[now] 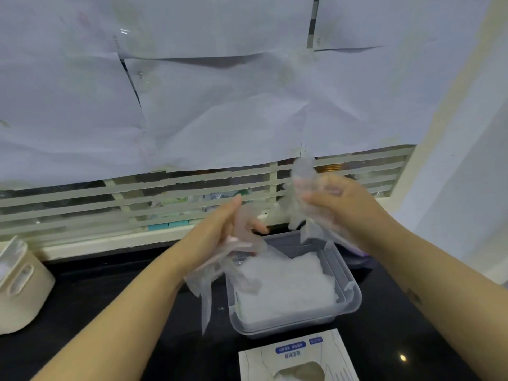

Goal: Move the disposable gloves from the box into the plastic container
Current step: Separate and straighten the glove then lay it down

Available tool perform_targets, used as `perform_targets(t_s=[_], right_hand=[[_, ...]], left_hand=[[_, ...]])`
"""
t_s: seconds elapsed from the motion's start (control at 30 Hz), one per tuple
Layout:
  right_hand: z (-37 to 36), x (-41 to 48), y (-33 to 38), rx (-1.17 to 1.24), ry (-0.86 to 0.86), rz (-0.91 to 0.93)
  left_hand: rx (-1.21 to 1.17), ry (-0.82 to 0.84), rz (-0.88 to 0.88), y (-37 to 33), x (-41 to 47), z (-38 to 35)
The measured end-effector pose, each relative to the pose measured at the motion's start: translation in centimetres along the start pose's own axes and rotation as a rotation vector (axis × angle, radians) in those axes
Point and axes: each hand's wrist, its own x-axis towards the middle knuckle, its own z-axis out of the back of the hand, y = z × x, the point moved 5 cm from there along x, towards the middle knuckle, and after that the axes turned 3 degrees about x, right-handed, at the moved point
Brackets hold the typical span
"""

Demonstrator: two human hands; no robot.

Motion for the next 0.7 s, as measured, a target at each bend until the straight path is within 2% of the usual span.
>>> perform_targets(t_s=[0.07,0.13,0.23,0.3,0.43,0.57,0.63,0.7], right_hand=[[-2.6,-1.4,2.6,-0.342,0.177,0.246],[-5.2,-3.2,3.1,-0.629,0.393,0.437],[-6.8,-5.2,1.7,-0.801,0.551,0.68],[-6.7,-5.4,1.1,-0.847,0.591,0.702],[-6.0,-5.4,0.1,-0.911,0.625,0.702],[-6.2,-5.5,-0.5,-0.932,0.684,0.674],[-5.9,-5.6,-0.8,-0.942,0.646,0.698],[-4.9,-5.5,-1.3,-0.959,0.537,0.7]], left_hand=[[-0.115,0.142,0.081,0.9,-0.2,-1.3],[-0.416,0.203,0.164,1.7,-0.4,-2.3],[-0.774,0.253,0.191,3.1,-0.1,-2.3],[-0.887,0.385,0.156,2.4,-0.4,-2.6],[-0.821,0.359,0.215,3.0,-0.2,-1.9],[-0.484,0.105,0.261,3.0,1.1,-1.4],[-0.342,0.021,0.235,3.5,1.1,-1.1],[-0.292,-0.043,0.284,4.1,1.2,-1.3]])
